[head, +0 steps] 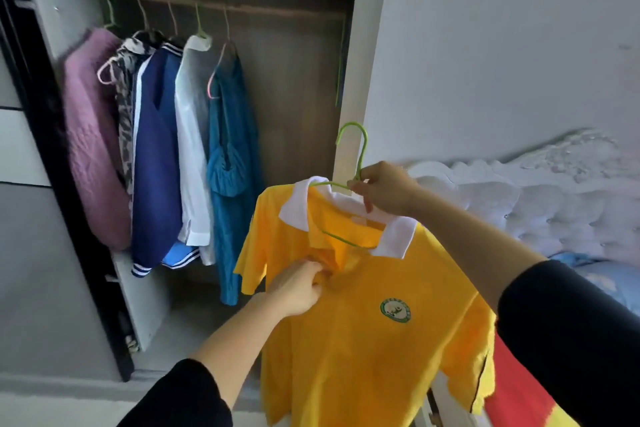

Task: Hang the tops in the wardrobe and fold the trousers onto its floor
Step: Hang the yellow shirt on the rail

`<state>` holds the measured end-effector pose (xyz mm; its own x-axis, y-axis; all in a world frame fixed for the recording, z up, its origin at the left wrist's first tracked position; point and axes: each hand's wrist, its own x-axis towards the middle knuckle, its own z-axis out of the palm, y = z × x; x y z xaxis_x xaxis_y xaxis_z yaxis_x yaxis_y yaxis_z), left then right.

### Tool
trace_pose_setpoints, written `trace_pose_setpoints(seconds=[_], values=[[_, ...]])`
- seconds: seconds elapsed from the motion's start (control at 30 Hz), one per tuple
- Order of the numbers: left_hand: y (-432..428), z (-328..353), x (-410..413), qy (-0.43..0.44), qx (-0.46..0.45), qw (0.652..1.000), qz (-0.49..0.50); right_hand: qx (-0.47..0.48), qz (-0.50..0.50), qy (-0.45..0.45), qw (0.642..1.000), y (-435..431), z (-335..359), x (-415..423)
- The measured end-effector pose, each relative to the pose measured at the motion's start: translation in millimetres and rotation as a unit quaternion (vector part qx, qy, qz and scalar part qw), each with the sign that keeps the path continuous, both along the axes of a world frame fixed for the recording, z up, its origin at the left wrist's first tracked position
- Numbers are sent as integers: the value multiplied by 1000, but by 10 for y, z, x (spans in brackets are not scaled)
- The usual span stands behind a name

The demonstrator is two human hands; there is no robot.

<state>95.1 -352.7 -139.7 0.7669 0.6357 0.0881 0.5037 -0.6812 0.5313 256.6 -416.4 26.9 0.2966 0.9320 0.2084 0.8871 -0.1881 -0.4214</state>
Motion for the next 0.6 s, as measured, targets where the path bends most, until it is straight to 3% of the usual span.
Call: trace_pose_setpoints(seconds=[0.07,0.23,0.4,0.6], values=[[304,144,16,-32,-2,999,27,-2,17,2,1000,273,7,13],[1157,511,33,-19,-31,993,111,-33,44,13,998,1007,19,72],[2005,932,78,-25,-17,987,156,-2,37,37,999,1802,204,119],[2750,1372,79,-74,71,977,185,57,3,70,996,2745,408,48]])
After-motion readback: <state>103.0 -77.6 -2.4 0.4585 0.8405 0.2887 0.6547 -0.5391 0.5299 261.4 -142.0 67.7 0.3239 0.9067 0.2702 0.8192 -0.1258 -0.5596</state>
